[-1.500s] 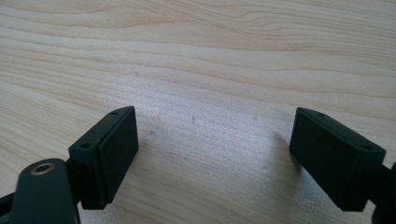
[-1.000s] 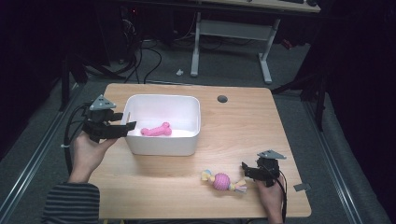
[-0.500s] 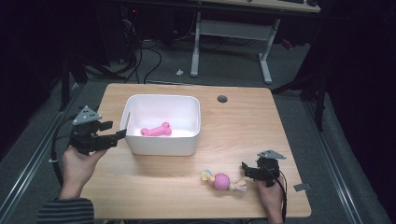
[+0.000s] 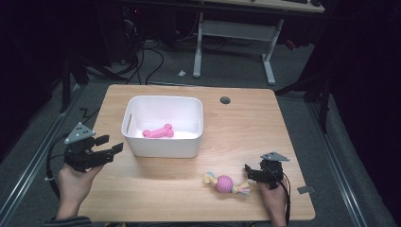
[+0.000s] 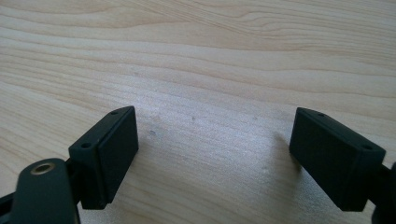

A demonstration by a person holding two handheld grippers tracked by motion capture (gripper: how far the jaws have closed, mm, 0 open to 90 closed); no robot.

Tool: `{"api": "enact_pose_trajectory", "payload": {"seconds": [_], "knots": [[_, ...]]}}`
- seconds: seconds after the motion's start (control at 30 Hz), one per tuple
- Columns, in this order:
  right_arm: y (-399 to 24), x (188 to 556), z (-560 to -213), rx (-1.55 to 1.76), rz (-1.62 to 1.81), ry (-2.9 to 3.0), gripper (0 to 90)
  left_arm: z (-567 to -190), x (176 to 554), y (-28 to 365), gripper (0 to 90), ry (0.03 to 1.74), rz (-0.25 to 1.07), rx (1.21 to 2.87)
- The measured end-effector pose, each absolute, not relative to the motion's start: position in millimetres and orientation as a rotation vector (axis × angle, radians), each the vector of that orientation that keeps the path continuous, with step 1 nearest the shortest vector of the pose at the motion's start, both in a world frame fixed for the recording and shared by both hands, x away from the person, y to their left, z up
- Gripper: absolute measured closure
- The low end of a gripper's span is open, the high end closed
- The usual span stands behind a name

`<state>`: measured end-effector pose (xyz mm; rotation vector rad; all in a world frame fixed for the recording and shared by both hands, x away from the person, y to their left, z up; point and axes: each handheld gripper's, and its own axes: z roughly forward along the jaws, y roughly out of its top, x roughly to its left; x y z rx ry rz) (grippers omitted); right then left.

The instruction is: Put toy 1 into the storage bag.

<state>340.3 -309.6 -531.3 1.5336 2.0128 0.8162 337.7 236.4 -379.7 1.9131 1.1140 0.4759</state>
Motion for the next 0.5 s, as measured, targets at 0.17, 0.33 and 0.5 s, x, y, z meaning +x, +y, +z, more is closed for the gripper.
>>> {"api": "enact_pose_trajectory", "payload": {"seconds": [0.17,0.33,0.5], "knots": [[-309.7,340.3,-531.3,1.533,0.815,2.013,15.4,-386.2,332.8,236.9,39.4,1.119,0.468,1.905],[-309.6,340.3,-531.3,1.534,0.816,2.013,15.4,-393.6,330.0,235.0,39.3,1.129,0.457,1.903],[-309.6,340.3,-531.3,1.534,0.816,2.013,15.5,-400.4,327.1,230.8,39.2,1.126,0.448,1.909]]}}
